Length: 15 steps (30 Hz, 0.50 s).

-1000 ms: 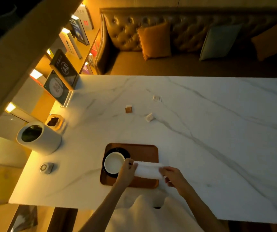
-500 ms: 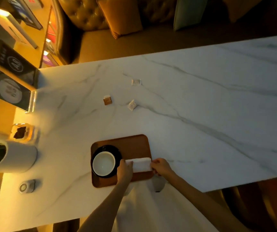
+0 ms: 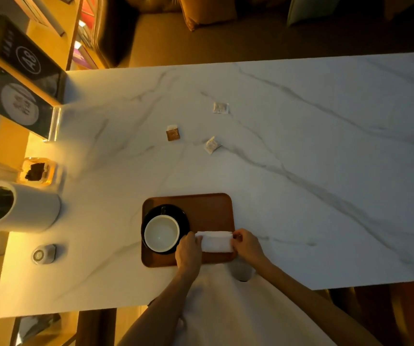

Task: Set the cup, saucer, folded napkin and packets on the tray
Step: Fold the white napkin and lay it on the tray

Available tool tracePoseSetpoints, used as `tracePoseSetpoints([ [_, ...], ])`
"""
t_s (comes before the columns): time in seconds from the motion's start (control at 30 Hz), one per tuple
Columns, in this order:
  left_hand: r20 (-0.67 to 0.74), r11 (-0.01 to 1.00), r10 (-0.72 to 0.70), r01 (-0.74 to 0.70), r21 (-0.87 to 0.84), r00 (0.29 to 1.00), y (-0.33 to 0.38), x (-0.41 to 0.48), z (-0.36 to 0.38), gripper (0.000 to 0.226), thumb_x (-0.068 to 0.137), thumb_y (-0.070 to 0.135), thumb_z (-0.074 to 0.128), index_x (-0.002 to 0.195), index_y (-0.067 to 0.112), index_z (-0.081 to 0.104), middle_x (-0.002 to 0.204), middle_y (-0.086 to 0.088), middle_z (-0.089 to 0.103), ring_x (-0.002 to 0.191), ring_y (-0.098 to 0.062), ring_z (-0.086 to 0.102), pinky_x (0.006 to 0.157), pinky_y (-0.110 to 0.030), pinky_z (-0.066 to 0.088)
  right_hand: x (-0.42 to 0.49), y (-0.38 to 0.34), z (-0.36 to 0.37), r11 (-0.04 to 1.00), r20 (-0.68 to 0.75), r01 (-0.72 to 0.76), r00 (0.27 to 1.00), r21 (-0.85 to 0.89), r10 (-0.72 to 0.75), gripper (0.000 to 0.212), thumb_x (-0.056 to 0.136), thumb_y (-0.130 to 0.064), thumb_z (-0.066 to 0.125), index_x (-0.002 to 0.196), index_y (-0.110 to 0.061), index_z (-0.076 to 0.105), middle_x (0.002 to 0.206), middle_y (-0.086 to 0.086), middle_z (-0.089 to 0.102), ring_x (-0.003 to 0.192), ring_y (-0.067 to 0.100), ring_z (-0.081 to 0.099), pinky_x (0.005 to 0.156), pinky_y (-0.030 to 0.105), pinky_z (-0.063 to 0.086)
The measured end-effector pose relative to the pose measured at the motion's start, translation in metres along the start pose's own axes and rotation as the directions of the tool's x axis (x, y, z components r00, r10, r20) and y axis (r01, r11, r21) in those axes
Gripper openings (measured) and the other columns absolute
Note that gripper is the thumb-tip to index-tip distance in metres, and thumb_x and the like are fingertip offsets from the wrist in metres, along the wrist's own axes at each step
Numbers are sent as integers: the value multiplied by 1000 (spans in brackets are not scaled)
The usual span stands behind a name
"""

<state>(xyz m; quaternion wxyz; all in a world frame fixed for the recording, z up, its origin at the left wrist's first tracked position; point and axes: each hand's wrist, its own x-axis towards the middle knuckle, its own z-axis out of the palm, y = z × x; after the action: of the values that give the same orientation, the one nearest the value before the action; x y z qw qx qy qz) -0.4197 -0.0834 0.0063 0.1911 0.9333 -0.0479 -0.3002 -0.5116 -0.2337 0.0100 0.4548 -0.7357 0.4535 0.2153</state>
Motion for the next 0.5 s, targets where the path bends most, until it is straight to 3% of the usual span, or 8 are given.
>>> tracePoseSetpoints([
  [0.13,9,998,43,-43,53,999,2,3,-1,26,100,32,46,101,13,63,99,-7,67,87,-19,62,69,-28,44,5,0,2,999,-40,-19,999,26,20,30,91,-26,58,117,-11,60,118,11,66,107,25,61,90,33,49],
  [0.27,103,974,82,-102,204,991,1,5,-5,20,98,26,52,112,15,60,110,-6,66,99,-21,66,82,-34,53,9,0,5,999,-66,-45,997,19,46,31,91,-31,59,116,-12,61,117,10,66,106,25,62,87,33,48],
  [0.5,174,914,163,-215,343,971,-7,-1,-4,35,98,22,53,132,16,50,124,-6,58,110,-22,62,87,-34,55,8,3,8,999,-77,15,997,-34,-18,26,91,-31,59,109,-12,58,107,10,67,96,24,63,79,31,49],
])
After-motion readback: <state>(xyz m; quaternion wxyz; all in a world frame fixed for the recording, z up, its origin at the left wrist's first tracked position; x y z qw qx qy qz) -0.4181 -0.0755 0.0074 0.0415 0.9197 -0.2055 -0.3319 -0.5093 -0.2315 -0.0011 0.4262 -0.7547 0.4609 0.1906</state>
